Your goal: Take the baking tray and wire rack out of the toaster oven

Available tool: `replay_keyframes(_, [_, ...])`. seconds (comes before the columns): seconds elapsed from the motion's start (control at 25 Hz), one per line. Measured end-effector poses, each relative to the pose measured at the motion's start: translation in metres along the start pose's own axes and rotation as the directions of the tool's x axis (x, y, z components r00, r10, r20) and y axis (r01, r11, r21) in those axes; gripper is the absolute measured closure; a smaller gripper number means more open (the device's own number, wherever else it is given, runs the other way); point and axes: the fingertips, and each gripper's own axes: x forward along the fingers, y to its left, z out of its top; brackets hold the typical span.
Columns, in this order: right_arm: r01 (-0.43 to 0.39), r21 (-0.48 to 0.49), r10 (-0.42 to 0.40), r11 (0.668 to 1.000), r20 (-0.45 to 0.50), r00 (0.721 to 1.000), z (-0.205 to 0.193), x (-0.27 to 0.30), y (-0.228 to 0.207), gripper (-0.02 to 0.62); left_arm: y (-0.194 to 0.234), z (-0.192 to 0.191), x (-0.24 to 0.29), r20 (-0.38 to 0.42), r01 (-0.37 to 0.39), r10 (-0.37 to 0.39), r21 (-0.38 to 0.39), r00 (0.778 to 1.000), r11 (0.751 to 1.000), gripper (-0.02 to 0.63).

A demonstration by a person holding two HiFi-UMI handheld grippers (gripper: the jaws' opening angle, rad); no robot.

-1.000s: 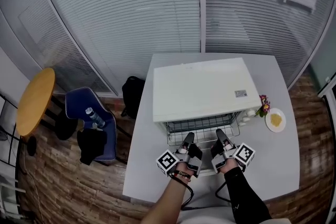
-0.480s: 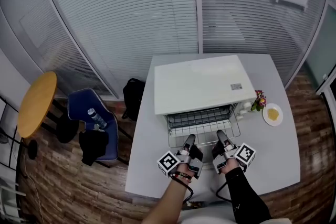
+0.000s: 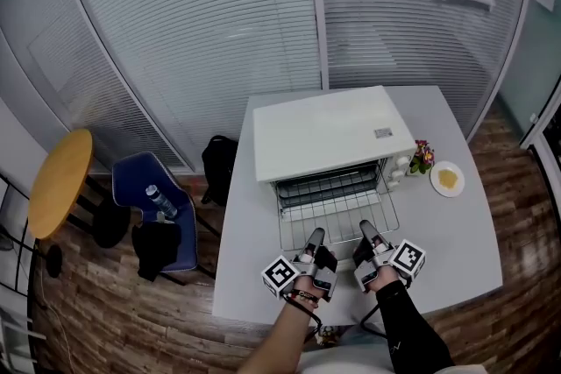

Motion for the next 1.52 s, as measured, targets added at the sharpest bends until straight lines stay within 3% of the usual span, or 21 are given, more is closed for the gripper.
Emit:
replay_keyframes(0.36, [-0.058, 0.012, 0.058, 0.998, 0.015, 0.998, -0.015, -0.024, 0.01, 0.591, -0.008, -0.015, -0.025, -0.009, 0.048, -0.048, -0.021, 0.999, 0.999, 0.549])
replay_keyframes(0.64, [-0.008, -0.027, 0.008, 1.0, 0.015, 1.0, -0.017, -0.046, 0.002, 0.591, -0.011, -0.028, -0.035, -0.024, 0.051, -0.051, 0.002, 0.998, 0.999, 0.549])
replay_keyframes(0.84, [-0.043, -0.008, 0.042, 0.999, -0.014, 0.999, -0.012, -0.051, 0.004, 0.591, -0.007, -0.037, -0.034, -0.013, 0.038, -0.037, 0.023, 0.999, 0.999, 0.549])
replay_keyframes(0.96, [-0.018, -0.023, 0.017, 1.0, -0.039, 0.999, -0.005, -0.056, -0.001, 0.591, -0.011, -0.042, -0.033, 0.014, 0.039, -0.039, 0.038, 0.999, 0.999, 0.549])
replay_keyframes(1.16, [-0.054, 0.0, 0.054, 0.999, -0.067, 0.996, 0.011, -0.071, 0.002, 0.591, -0.018, -0.066, -0.032, 0.052, 0.035, -0.037, 0.04, 0.998, 0.999, 0.549])
replay_keyframes(1.52, [-0.062, -0.005, 0.062, 0.998, -0.054, 0.997, 0.068, -0.115, 0.005, 0.59, -0.03, -0.134, -0.008, 0.025, 0.04, -0.042, 0.07, 0.999, 0.997, 0.549])
